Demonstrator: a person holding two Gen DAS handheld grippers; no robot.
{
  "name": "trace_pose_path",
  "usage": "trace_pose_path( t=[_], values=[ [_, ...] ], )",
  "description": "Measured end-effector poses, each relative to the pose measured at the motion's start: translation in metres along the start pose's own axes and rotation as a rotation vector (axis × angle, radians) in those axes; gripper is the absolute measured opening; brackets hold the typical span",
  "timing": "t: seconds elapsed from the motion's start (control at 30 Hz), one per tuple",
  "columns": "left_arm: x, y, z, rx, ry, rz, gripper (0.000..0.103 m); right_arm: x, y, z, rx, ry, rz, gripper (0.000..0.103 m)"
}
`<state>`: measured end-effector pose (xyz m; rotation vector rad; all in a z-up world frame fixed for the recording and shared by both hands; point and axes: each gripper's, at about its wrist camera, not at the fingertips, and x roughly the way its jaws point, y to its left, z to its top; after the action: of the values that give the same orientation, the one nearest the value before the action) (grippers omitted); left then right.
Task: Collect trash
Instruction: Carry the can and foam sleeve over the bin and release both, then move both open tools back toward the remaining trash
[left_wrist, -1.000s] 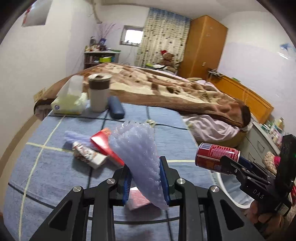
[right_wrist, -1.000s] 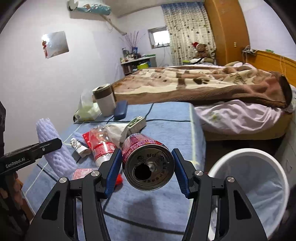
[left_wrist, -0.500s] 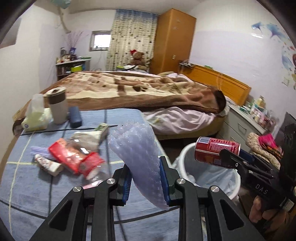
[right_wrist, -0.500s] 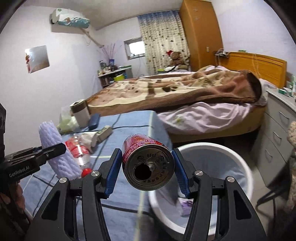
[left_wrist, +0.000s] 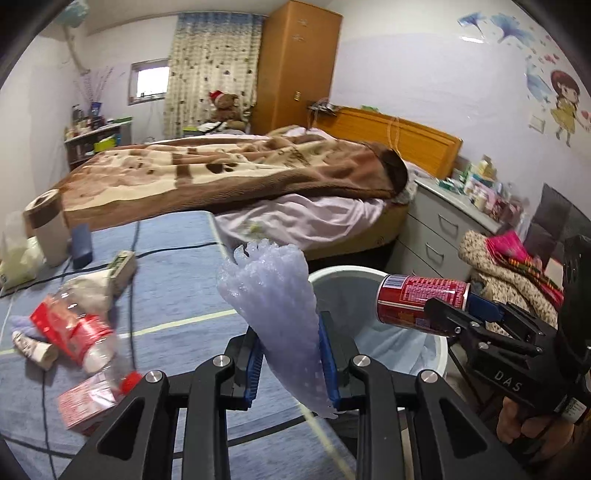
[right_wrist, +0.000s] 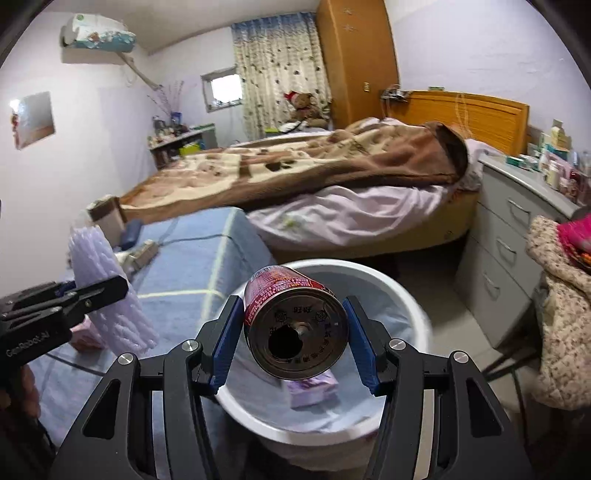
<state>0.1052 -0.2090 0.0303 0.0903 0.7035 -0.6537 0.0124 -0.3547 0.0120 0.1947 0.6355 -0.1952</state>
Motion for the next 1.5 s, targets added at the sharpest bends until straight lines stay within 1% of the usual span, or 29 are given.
trace_pose_path(
  t=[0.2,0.43,0.5,0.6,0.67,0.73,0.8,0.87,0.93,1.13,1.5],
  values=[
    [0.027,-0.020,0.001,0.029,0.045,-0.050,0.028,0.012,-0.018,-0.007,0.022,0.057,-0.047,0.056],
    [0.055,-0.038,0.006,0.050,0.077,-0.067,0.028,0.019,-0.027,-0.013,0.022,0.093,-0.086,0.056],
    [0.061,-0.040,0.007,0.052,0.082,-0.082,0.028,0.021,-0.029,-0.014,0.022,0.100,-0.095,0.056],
    [0.070,-0.042,0.005,0.049,0.101,-0.085,0.031,0.026,-0.033,-0.016,0.022,0.120,-0.101,0.057],
    [0.071,-0.043,0.005,0.054,0.099,-0.091,0.036,0.029,-0.033,-0.017,0.019,0.132,-0.108,0.057],
    [0.073,-0.044,0.004,0.055,0.098,-0.095,0.048,0.032,-0.034,-0.018,0.017,0.143,-0.123,0.057],
    [0.072,-0.043,0.005,0.054,0.095,-0.100,0.055,0.032,-0.035,-0.018,0.019,0.136,-0.133,0.057],
    [0.072,-0.040,0.005,0.044,0.093,-0.104,0.055,0.031,-0.035,-0.017,0.020,0.131,-0.139,0.061],
    [0.071,-0.037,0.006,0.040,0.091,-0.091,0.056,0.030,-0.035,-0.016,0.020,0.131,-0.141,0.063],
    [0.063,-0.025,0.005,0.019,0.079,-0.082,0.057,0.026,-0.029,-0.013,0.019,0.116,-0.137,0.063],
    [0.032,0.001,0.002,-0.007,0.037,-0.034,0.057,0.019,-0.007,-0.005,0.001,0.070,-0.102,0.063]
  ],
)
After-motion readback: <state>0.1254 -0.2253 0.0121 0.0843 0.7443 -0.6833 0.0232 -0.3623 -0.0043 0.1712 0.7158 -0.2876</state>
